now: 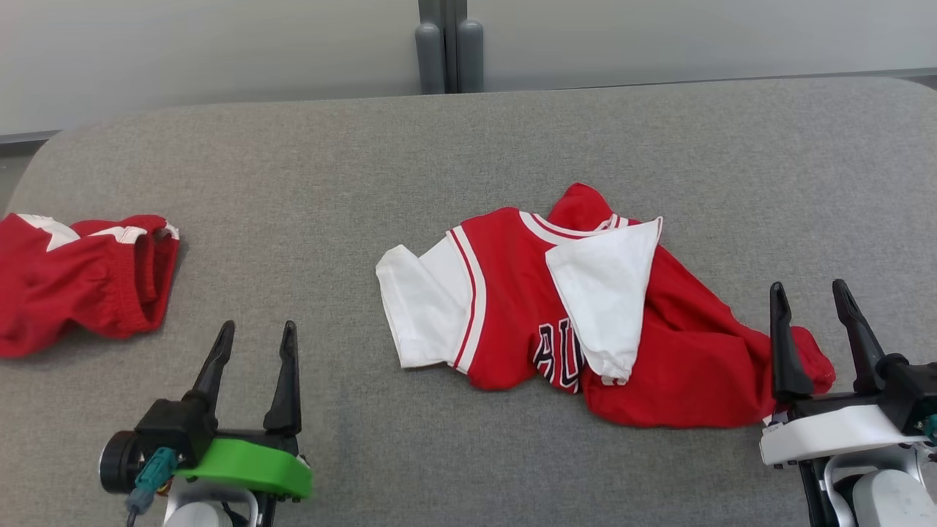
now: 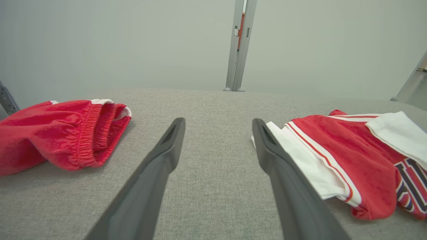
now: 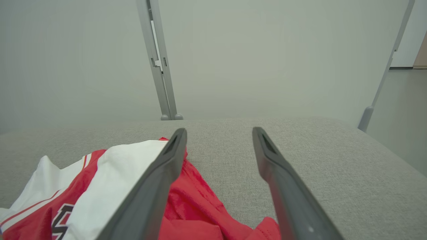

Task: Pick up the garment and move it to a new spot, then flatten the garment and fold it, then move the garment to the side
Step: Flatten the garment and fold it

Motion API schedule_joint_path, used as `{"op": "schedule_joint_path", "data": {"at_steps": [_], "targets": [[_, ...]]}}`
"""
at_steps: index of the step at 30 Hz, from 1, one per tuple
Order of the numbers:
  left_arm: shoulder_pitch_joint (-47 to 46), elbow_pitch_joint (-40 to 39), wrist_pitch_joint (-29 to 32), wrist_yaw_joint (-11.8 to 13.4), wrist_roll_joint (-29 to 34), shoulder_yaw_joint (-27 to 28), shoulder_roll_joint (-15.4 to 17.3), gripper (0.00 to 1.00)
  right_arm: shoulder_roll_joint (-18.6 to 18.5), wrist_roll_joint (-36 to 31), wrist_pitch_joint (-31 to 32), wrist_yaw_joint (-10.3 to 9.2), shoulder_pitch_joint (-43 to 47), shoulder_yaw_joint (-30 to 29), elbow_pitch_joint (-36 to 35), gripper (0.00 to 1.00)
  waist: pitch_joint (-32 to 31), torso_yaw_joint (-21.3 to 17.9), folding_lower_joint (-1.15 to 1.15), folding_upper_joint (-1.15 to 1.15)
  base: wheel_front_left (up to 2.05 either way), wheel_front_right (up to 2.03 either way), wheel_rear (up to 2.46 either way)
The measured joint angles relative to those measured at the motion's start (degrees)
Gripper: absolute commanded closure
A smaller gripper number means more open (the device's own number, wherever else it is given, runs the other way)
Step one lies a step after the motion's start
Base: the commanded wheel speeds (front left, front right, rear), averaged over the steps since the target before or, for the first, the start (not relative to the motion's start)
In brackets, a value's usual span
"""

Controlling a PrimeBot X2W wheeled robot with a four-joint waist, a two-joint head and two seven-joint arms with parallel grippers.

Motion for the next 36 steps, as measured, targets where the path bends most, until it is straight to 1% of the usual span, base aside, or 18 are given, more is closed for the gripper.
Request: {"op": "schedule_joint_path", "data": {"at_steps": [5, 13, 20, 25, 32, 36], "targets": [[-5.1, 0.4, 0.0, 0.0, 0.3, -4.7, 1.4, 0.0, 0.4, -0.2, 0.0, 0.0, -0.4, 0.5, -0.4, 0.0, 1.0, -0.9, 0.0, 0.0, 0.0, 0.0, 0.0], [-18.0, 3.1, 0.0, 0.0, -0.9, -16.9, 2.8, 0.0, 0.8, -0.1, 0.0, 0.0, -2.0, 1.1, -0.3, 0.0, 2.7, -4.3, 0.0, 0.0, 0.0, 0.0, 0.0], [-28.2, 10.7, 0.0, 0.0, -5.0, -28.2, 4.1, 0.0, 1.6, 0.3, 0.0, 0.0, -2.7, 1.6, 0.0, 0.0, 4.3, -8.7, 0.0, 0.0, 0.0, 0.0, 0.0], [-33.0, 17.3, 0.7, 0.0, -8.6, -35.0, 5.6, 0.0, 2.0, 0.7, -0.1, 0.0, -3.2, 1.7, 0.2, 0.0, 5.7, -12.1, 0.0, 0.0, 0.0, 0.0, 0.0], [-35.8, 24.8, 1.4, 0.0, -13.9, -42.2, 7.2, 0.0, 2.5, 1.1, -0.1, 0.0, -3.4, 1.5, 0.3, 0.0, 7.5, -15.9, 0.0, 0.0, 0.0, 0.0, 0.0], [-37.2, 28.0, 1.1, 0.0, -16.2, -44.3, 7.4, 0.0, 2.6, 1.1, -0.1, 0.0, -3.6, 1.6, 0.3, 0.0, 8.3, -16.9, 0.0, 0.0, 0.0, 0.0, 0.0]]}}
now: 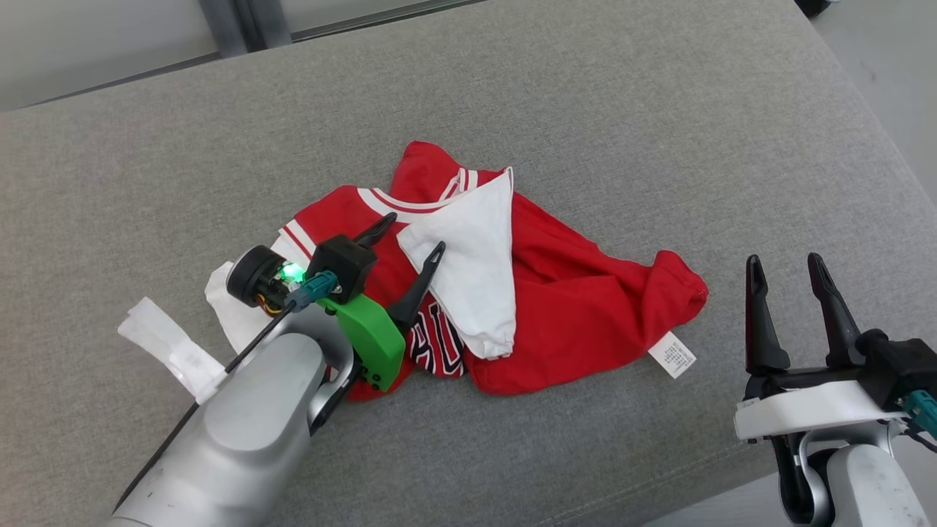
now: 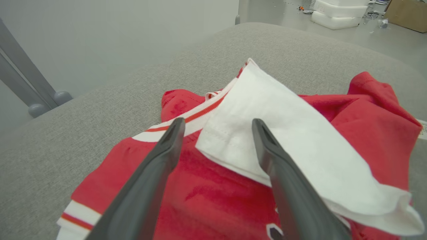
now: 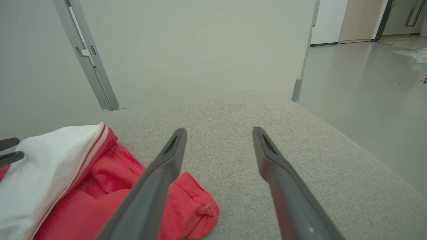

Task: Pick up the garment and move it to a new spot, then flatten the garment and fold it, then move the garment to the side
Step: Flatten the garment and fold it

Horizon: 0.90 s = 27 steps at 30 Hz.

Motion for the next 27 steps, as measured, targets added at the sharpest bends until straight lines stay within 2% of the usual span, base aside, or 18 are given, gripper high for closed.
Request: {"op": "schedule_joint_path", "data": {"at_steps": [3, 4, 5, 6, 7, 15, 19, 22, 27], "targets": [[-0.8, 1.9, -0.1, 0.0, -1.3, -2.1, -0.4, 0.03, 0.1, 0.0, 0.0, 0.0, -0.5, 0.2, 0.0, 0.0, 0.4, -0.3, 0.0, 0.0, 0.0, 0.0, 0.0], [-1.0, 2.5, -0.2, 0.0, -2.2, -2.7, -0.6, 0.19, 0.2, 0.0, 0.0, 0.0, -0.6, 0.3, 0.0, 0.0, 0.4, -0.3, 0.0, 0.0, 0.0, 0.0, 0.0], [-1.3, 3.1, -0.2, 0.0, -2.9, -3.3, -0.7, 0.45, 0.2, 0.0, 0.0, 0.0, -0.6, 0.4, -0.1, 0.0, 0.5, -0.4, 0.0, 0.0, 0.0, 0.0, 0.0], [-1.8, 3.7, -0.4, 0.0, -3.3, -4.0, -0.9, 0.57, 0.2, 0.0, 0.0, 0.0, -0.6, 0.4, -0.1, 0.0, 0.5, -0.4, 0.0, 0.0, 0.0, 0.0, 0.0], [-2.1, 4.2, -0.5, 0.0, -3.6, -4.4, -1.1, 1.0, 0.2, 0.0, 0.0, 0.0, -0.6, 0.4, -0.1, 0.0, 0.5, -0.4, 0.0, 0.0, 0.0, 0.0, 0.0], [-4.4, 6.1, -0.8, 0.0, -6.4, -6.9, -2.3, 1.0, 0.2, -0.3, 0.0, 0.0, -0.6, -0.1, -0.3, 0.0, 0.2, 0.4, 0.0, 0.0, 0.0, 0.0, 0.0], [-4.6, 1.6, -1.0, 0.1, -5.9, -2.9, -1.9, 1.0, 0.3, -0.4, 0.0, 0.0, -0.2, -0.5, -0.5, 0.0, -0.4, 2.1, 0.0, 0.0, 0.0, 0.0, 0.0], [-3.2, -4.1, -1.0, 1.5, -4.6, 1.1, -0.8, 1.0, 0.2, -0.6, 0.0, 0.0, 0.3, -0.6, -0.6, 0.0, -1.0, 4.0, 0.0, 0.0, 0.0, 0.0, 0.0], [4.2, -12.8, -1.1, 4.2, -2.6, 6.6, 2.6, 1.0, -0.3, -0.7, 0.0, 0.0, 0.9, -0.5, -0.3, 0.0, -2.4, 8.4, 0.0, 0.0, 0.0, 0.0, 0.0]]}}
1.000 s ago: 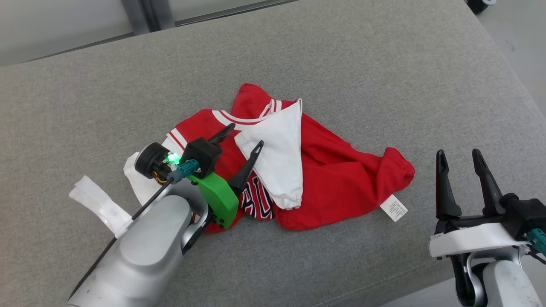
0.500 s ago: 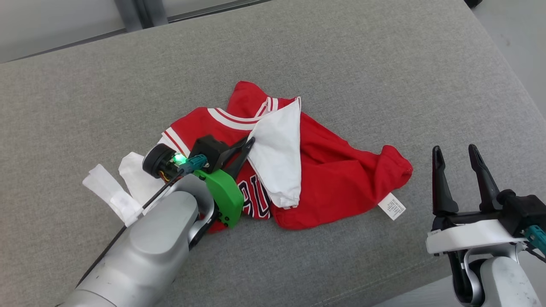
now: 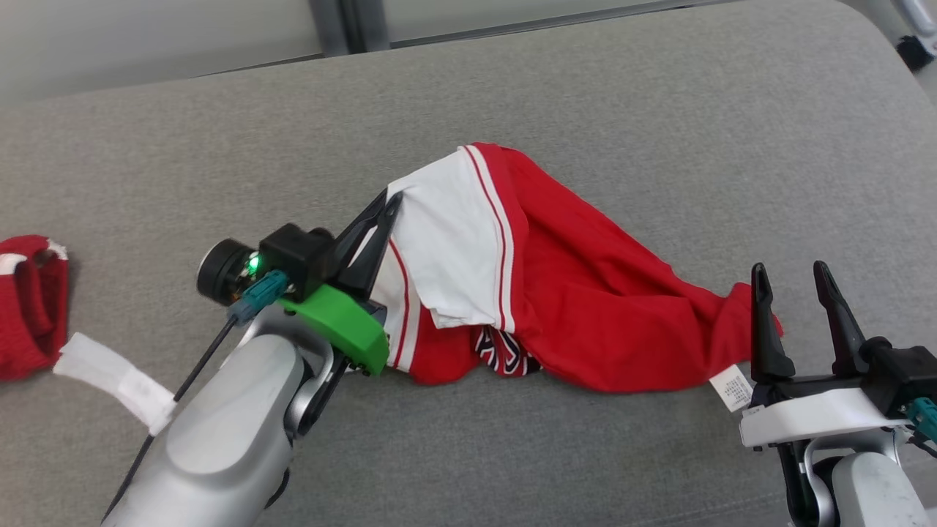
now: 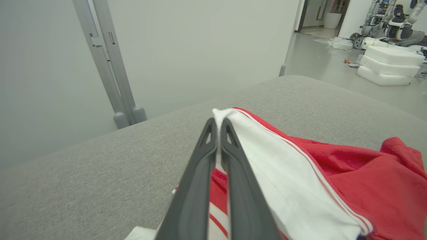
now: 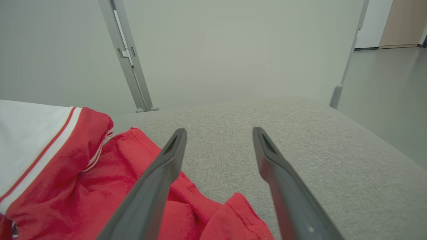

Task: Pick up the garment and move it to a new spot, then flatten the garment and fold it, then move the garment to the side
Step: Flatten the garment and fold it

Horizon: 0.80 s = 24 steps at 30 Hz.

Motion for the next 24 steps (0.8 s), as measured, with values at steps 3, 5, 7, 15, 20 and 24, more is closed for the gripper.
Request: {"op": "schedule_joint_path", "data": {"at_steps": [3, 5, 7, 15, 20, 24], "targets": [[5.0, -4.5, 0.0, 2.3, 0.1, 3.3, 2.5, 1.0, -0.2, 0.0, 0.0, 0.0, 0.3, 0.5, 0.4, 0.0, -0.9, 2.8, 0.0, 0.0, 0.0, 0.0, 0.0], [8.7, -7.4, 0.0, 3.5, 0.1, 4.9, 4.0, 1.0, -0.4, 0.0, 0.0, 0.0, 0.5, 0.7, 0.6, 0.0, -1.5, 4.6, 0.0, 0.0, 0.0, 0.0, 0.0], [12.8, -9.7, 0.0, 4.9, -0.2, 6.4, 5.4, 1.0, -0.5, 0.0, 0.0, 0.0, 0.7, 1.0, 0.8, 0.0, -2.1, 6.4, 0.0, 0.0, 0.0, 0.0, 0.0], [28.8, -15.9, 0.0, 8.9, -3.1, 8.9, 6.6, 1.0, -1.1, 0.3, 0.0, 0.0, 1.5, 0.5, 1.7, 0.0, -4.1, 12.1, 0.0, 0.0, 0.0, 0.0, 0.0], [34.7, -14.6, 0.0, 9.0, -4.3, 9.0, 5.2, 1.0, -1.4, 0.4, 0.0, 0.0, 1.7, 0.7, 2.4, 0.0, -4.8, 13.6, 0.0, 0.0, 0.0, 0.0, 0.0], [36.6, -11.9, 0.0, 8.2, -4.4, 8.5, 4.2, 1.0, -1.6, 0.5, 0.0, 0.0, 1.7, 0.7, 2.9, 0.0, -4.8, 13.2, 0.0, 0.0, 0.0, 0.0, 0.0]]}}
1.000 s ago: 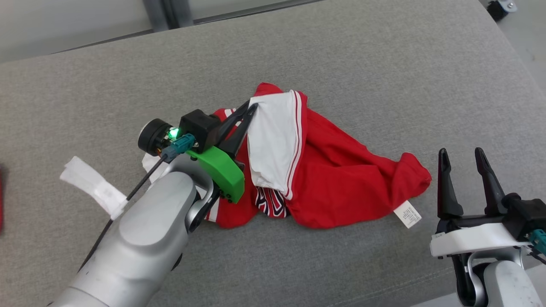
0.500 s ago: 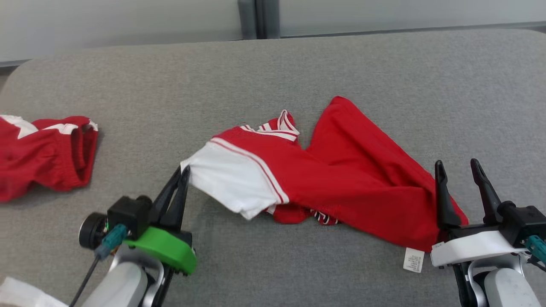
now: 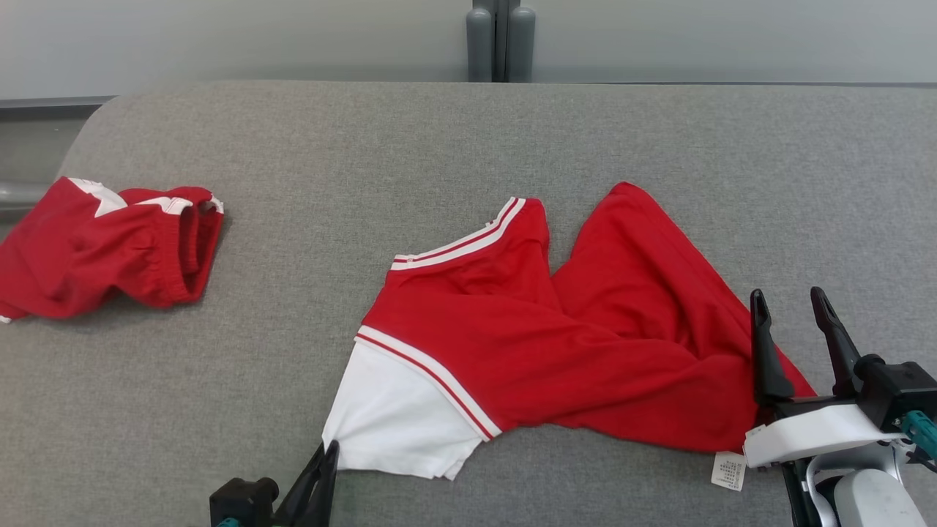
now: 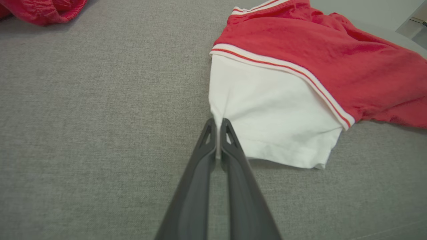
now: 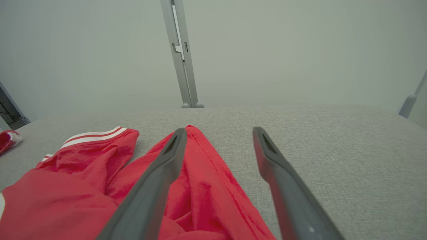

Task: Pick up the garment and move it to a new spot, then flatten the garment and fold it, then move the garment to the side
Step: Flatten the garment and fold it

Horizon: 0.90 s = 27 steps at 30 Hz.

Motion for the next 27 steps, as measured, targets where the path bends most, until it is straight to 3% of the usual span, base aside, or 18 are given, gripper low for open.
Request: {"op": "schedule_joint_path", "data": {"at_steps": [1, 2, 3, 4, 27], "targets": [[0.0, 0.5, 0.0, -0.1, 0.1, 0.1, -0.1, 1.0, 0.0, 0.0, 0.0, 0.0, 0.0, 0.0, 0.1, 0.0, -0.1, -0.1, 0.0, 0.0, 0.0, 0.0, 0.0], [0.0, 1.0, 0.0, -0.4, 0.2, 0.5, -0.3, 0.64, 0.0, 0.0, 0.0, 0.0, 0.0, 0.0, 0.2, 0.0, -0.2, -0.2, 0.0, 0.0, 0.0, 0.0, 0.0], [-0.1, 1.2, 0.0, -0.5, 0.2, 1.2, -0.7, 0.06, -0.1, 0.1, 0.0, 0.0, 0.0, 0.0, 0.3, 0.0, -0.3, -0.3, 0.0, 0.0, 0.0, 0.0, 0.0], [-0.2, 1.2, 0.0, -0.6, 0.5, 1.7, -0.9, 0.0, -0.1, 0.1, 0.0, 0.0, 0.0, 0.0, 0.3, 0.0, -0.5, -0.4, 0.0, 0.0, 0.0, 0.0, 0.0], [-0.6, -7.2, 0.0, -4.1, 17.5, 23.8, -6.6, 0.0, -0.1, -0.2, 0.0, 0.0, 2.1, 1.6, 0.6, 0.0, -6.6, -4.9, 0.0, 0.0, 0.0, 0.0, 0.0]]}}
